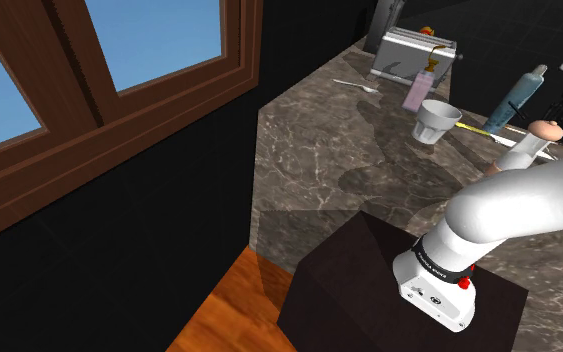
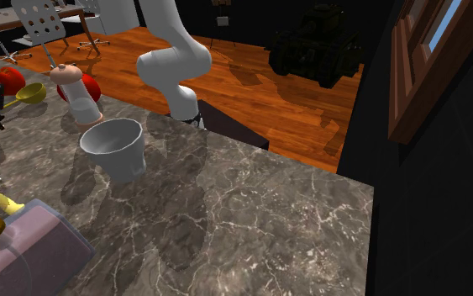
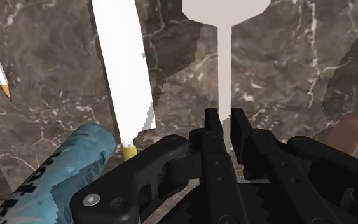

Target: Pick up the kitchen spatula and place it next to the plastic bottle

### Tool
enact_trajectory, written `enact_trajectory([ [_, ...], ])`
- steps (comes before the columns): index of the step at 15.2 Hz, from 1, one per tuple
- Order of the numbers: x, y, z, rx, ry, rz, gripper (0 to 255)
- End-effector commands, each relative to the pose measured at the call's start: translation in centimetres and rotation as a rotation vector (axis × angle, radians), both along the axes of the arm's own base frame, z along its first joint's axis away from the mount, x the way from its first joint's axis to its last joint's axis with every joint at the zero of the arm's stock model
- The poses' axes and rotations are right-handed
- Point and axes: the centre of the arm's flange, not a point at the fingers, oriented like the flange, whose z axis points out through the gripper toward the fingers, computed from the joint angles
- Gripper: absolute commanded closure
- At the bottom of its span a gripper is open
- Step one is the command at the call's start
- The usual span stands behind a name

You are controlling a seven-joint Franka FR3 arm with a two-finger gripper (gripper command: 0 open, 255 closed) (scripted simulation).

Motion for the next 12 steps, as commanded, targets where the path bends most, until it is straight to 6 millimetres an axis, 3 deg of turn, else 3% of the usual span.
enact_trajectory([
  [1, 0.0, -0.1, -1.1, 0.000, 0.000, 0.000, 255],
  [12, 0.0, -0.1, -6.6, 0.000, 0.000, 0.000, 255],
])
